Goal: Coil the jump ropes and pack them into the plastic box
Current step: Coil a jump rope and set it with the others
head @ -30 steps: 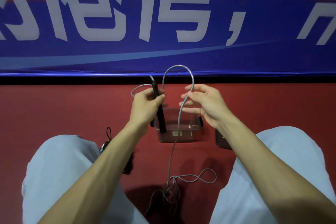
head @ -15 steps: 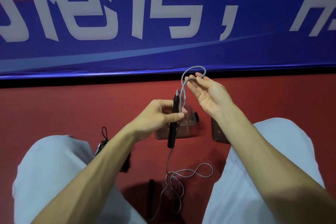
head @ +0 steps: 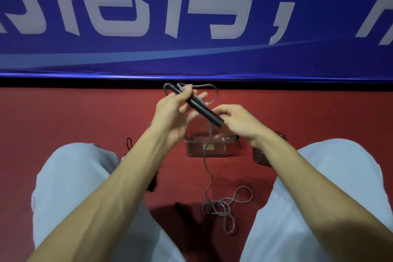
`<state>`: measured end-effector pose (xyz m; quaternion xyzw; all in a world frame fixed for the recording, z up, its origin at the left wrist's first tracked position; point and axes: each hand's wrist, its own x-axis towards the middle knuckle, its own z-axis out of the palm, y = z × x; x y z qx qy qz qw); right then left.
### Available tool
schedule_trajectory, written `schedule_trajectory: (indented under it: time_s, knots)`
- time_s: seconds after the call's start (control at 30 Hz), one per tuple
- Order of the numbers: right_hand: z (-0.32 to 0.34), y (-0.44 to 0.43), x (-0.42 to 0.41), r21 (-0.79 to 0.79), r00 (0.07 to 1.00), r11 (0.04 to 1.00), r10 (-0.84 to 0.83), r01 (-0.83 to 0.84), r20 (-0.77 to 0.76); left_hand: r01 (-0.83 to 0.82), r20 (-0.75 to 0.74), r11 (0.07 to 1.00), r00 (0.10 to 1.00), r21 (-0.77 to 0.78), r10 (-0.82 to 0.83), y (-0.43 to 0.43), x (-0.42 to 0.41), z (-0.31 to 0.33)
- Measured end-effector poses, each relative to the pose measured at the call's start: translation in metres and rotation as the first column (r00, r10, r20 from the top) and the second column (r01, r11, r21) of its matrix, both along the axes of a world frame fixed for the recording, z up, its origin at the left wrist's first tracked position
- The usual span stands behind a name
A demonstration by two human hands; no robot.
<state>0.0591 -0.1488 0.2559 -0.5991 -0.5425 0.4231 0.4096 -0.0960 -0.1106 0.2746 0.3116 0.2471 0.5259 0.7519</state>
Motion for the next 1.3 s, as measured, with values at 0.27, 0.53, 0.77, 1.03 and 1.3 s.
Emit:
schedule_trajectory:
  time_s: [0.27, 0.53, 0.77, 1.03, 1.3]
  knots:
    - [-0.011, 0.002, -0.002, -0.010, 0.928, 0.955, 0.289, -0.295, 0.236, -0.096, 0.232, 0.986, 0.965, -0.133, 0.126, 0.009, -0.008, 0.001]
    - [-0.002, 0.006, 0.002, 0.183, 0.984, 0.972, -0.126, 0.147, -0.123, -0.213, -0.398, 0.953, 0.872, 0.214, 0.284, 0.010, -0.001, -0.010]
    - [0.023, 0.003, 0.017, 0.206, 0.824, 0.923, -0.168, 0.324, -0.541, 0.283, -0.765, 0.877, 0.629, 0.389, 0.137, 0.005, 0.003, -0.023]
    - [0.027, 0.002, 0.025, 0.087, 0.511, 0.910, -0.147, 0.405, -0.847, 0.514, -0.765, 0.780, 0.640, 0.357, -0.071, -0.015, 0.010, -0.023]
    - [0.024, 0.005, 0.026, 0.080, 0.600, 0.899, -0.220, 0.431, -0.770, 0.234, -0.536, 0.908, 0.844, 0.347, -0.012, -0.016, 0.012, -0.014]
